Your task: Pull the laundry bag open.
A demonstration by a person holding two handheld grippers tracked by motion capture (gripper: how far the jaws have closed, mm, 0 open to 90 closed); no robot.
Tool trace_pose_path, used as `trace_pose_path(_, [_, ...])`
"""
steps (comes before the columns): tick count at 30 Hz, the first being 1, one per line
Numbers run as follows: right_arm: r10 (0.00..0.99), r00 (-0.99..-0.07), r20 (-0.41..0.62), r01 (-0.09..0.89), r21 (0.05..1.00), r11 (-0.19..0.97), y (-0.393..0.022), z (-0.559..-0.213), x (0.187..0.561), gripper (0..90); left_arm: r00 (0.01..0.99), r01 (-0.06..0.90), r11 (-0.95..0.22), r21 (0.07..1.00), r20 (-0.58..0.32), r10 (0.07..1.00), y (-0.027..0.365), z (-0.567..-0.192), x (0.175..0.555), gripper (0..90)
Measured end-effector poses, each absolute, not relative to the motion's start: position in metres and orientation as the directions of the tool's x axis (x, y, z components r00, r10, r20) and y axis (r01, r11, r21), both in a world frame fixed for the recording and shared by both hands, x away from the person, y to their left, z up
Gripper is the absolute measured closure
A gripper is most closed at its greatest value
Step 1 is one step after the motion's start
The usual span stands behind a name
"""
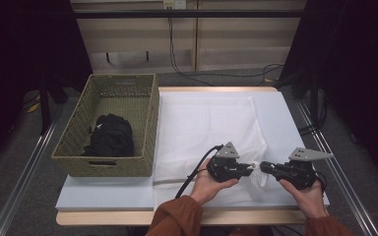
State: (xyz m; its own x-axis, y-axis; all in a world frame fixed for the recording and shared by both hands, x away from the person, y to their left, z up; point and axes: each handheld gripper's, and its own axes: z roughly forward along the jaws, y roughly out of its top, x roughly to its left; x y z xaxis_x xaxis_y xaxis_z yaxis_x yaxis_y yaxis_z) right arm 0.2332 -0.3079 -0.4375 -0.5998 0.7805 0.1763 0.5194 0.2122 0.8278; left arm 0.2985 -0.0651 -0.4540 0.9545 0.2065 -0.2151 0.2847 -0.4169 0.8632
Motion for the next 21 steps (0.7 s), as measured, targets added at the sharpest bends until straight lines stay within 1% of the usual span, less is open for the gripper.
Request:
trace_pose_path(3, [0.779, -0.602, 0.177, 0.520, 0.827, 0.214, -0.3076, -0.4378, 0.2335, 83.9, 0.951, 0.298, -0.403, 0.865, -0.231, 0.207, -0.0672, -0.4555, 0.3000, 79.8])
trace_pose_path(10, [0.777, -0.604, 0.179, 0.523, 0.824, 0.217, -0.3092, -0.4387, 0.2333, 83.8, 0.946, 0.314, -0.426, 0.849, -0.240, 0.219, -0.0686, -0.4593, 0.3038, 82.9])
trace_pose_path(13, [0.775, -0.605, 0.185, 0.527, 0.822, 0.215, -0.3095, -0.4390, 0.2331, 81.5, 0.945, 0.315, -0.426, 0.848, -0.241, 0.219, -0.0682, -0.4600, 0.3034, 83.7])
trace_pose_path(15, [0.770, -0.606, 0.200, 0.530, 0.824, 0.202, -0.3110, -0.4391, 0.2332, 75.9, 0.943, 0.323, -0.418, 0.849, -0.251, 0.219, -0.0671, -0.4607, 0.3041, 84.0])
trace_pose_path(20, [0.769, -0.591, 0.243, 0.554, 0.815, 0.169, -0.3146, -0.4435, 0.2322, 58.0, 0.940, 0.331, -0.403, 0.853, -0.264, 0.215, -0.0689, -0.4639, 0.3012, 84.2])
trace_pose_path(21, [0.770, -0.585, 0.254, 0.568, 0.806, 0.165, -0.3158, -0.4454, 0.2317, 56.5, 0.942, 0.328, -0.405, 0.854, -0.262, 0.211, -0.0691, -0.4642, 0.3004, 84.2])
